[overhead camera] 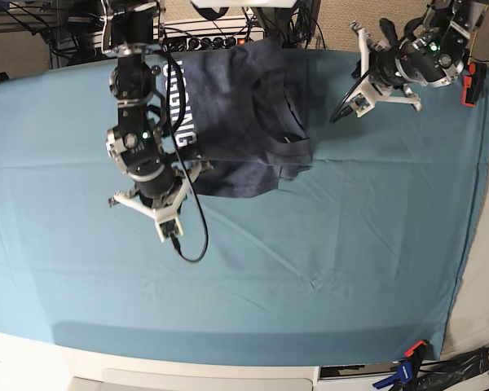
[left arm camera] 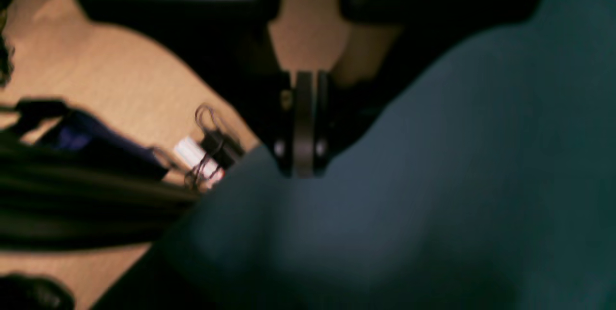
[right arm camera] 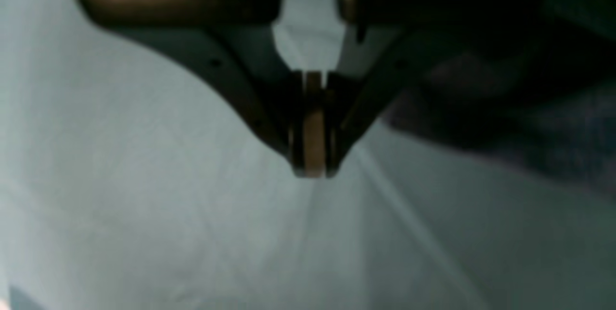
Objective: Fold the T-shirt properly
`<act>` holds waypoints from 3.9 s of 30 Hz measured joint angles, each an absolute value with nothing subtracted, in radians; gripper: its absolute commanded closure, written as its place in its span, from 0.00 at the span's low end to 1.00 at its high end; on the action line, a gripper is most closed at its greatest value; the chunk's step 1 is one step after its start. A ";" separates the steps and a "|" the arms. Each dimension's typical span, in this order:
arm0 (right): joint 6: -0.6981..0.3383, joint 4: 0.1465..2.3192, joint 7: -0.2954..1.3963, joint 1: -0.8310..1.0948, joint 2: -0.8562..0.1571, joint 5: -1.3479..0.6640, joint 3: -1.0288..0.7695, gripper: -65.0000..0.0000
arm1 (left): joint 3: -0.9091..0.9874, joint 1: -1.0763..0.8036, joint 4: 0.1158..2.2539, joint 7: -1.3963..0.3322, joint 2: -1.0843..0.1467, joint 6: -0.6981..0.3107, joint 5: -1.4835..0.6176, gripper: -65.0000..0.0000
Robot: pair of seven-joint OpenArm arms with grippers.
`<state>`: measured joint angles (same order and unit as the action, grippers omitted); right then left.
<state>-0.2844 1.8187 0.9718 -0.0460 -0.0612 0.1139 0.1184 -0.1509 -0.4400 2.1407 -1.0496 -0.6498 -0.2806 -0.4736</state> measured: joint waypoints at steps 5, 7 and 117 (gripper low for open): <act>-0.285 1.819 0.972 -0.060 -0.061 0.114 0.118 1.00 | -0.151 -0.440 2.149 -1.038 -0.574 -0.313 -0.531 1.00; -0.285 1.819 0.972 -0.061 -0.061 0.120 0.118 1.00 | -0.151 -0.449 2.149 -1.035 -0.554 -0.312 -0.552 1.00; -0.284 1.819 0.984 -0.080 -0.094 0.181 0.110 1.00 | -0.321 -0.136 1.906 -0.999 -0.514 -0.257 -0.422 1.00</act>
<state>-0.2844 1.8187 0.9840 -0.0799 -0.0940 0.1814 0.1101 -0.3210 -0.1360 1.9064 -0.9989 -0.5144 -0.2569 -0.4221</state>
